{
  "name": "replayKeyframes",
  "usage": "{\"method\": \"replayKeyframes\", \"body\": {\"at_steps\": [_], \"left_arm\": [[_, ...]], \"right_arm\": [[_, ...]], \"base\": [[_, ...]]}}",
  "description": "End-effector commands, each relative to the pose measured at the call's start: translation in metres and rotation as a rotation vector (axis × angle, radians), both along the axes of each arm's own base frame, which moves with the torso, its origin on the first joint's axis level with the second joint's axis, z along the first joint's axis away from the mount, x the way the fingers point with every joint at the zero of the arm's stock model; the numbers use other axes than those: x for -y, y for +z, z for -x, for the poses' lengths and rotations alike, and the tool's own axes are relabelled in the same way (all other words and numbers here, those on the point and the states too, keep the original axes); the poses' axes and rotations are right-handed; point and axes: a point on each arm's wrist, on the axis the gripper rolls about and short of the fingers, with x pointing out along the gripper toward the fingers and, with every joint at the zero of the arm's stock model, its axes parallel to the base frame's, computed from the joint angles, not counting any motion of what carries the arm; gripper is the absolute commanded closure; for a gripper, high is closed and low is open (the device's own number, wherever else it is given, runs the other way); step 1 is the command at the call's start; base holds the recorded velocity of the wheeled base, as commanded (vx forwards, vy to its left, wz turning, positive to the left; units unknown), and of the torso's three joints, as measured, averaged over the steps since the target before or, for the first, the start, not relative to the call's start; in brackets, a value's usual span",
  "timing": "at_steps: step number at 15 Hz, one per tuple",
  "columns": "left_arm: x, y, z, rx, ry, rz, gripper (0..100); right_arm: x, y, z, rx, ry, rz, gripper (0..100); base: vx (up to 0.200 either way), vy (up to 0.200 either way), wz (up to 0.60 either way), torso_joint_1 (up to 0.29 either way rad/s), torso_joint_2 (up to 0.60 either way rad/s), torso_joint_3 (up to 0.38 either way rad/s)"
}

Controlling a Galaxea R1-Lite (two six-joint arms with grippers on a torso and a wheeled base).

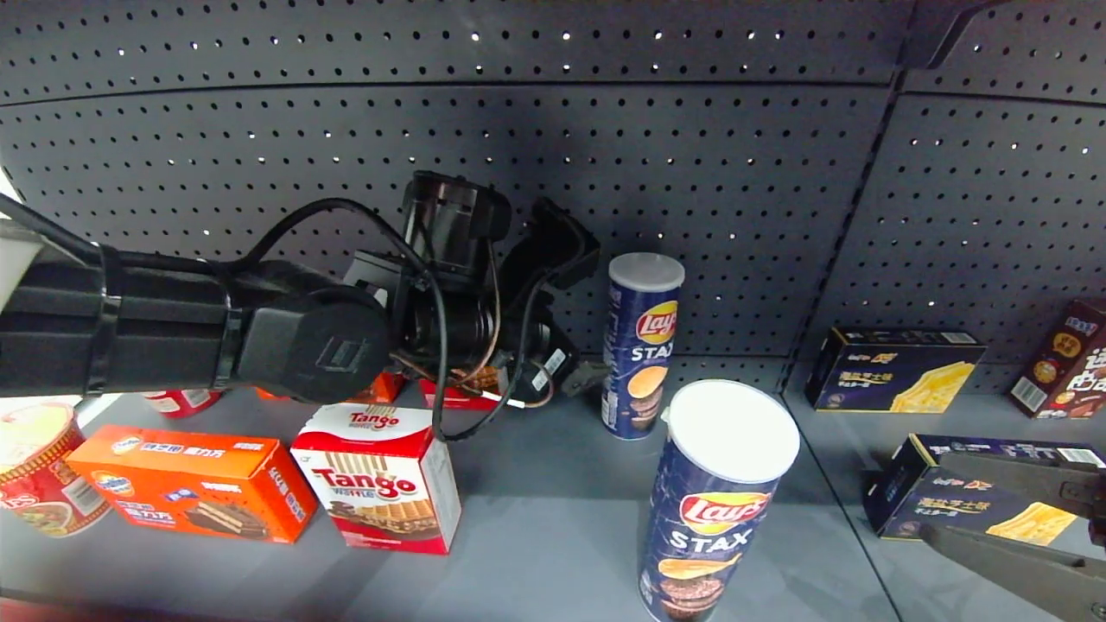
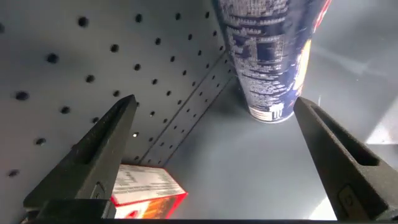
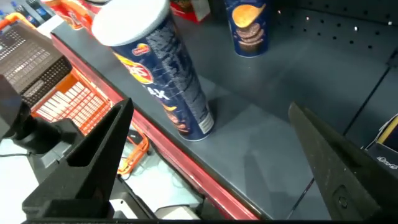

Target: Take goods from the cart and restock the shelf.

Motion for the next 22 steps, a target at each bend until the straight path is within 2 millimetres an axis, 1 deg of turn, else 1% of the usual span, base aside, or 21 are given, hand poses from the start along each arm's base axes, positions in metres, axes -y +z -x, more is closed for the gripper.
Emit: {"method": "replayKeyframes", "body": {"at_steps": [1,3,5,8,10,11,12,13,18,20,22], "left_arm": [[0.000,-0.002,0.007,0.002,0.013,-0.014,0],[-0.001,0.000,0.010,0.020,0.054,-0.033,0],[0.001,-0.001,0.011,0.033,0.097,-0.060,0],[0.011,-0.004,0.024,0.065,0.145,-0.093,0],[0.016,-0.008,0.028,0.094,0.186,-0.106,0],[0.017,-0.008,0.028,0.119,0.211,-0.101,0],[0.015,-0.013,0.028,0.160,0.272,-0.100,0],[0.014,-0.017,0.029,0.168,0.284,-0.111,0],[0.012,-0.014,0.022,0.195,0.356,-0.118,0],[0.018,-0.012,0.016,0.212,0.388,-0.120,0],[0.024,-0.017,0.013,0.206,0.380,-0.122,0]], "right_arm": [[-0.001,-0.001,-0.001,-0.006,0.000,0.004,0],[-0.001,-0.001,-0.001,-0.006,0.000,0.004,0],[-0.001,-0.001,-0.001,-0.005,0.001,0.003,0],[-0.001,0.001,-0.002,0.000,-0.021,0.006,0],[-0.001,0.001,-0.002,0.002,-0.024,0.006,0],[-0.001,0.001,-0.002,0.002,-0.026,0.006,0],[0.000,0.001,-0.002,0.003,-0.032,0.007,0],[0.000,0.001,-0.002,0.005,-0.042,0.009,0],[-0.001,0.001,-0.003,0.003,-0.044,0.011,0],[-0.001,0.002,-0.003,0.004,-0.042,0.010,0],[-0.001,0.001,-0.003,0.002,-0.044,0.012,0]], "base": [[0.000,0.000,0.00,0.000,0.00,0.000],[0.000,0.000,0.00,0.000,0.00,0.000],[0.000,0.000,0.00,0.000,0.00,0.000],[0.000,0.000,0.00,0.000,0.00,0.000],[0.000,0.000,0.00,0.000,0.00,0.000],[0.000,0.000,0.00,0.000,0.00,0.000],[0.000,0.000,0.00,0.000,0.00,0.000],[0.000,0.000,0.00,0.000,0.00,0.000],[0.000,0.000,0.00,0.000,0.00,0.000],[0.000,0.000,0.00,0.000,0.00,0.000],[0.000,0.000,0.00,0.000,0.00,0.000]]}}
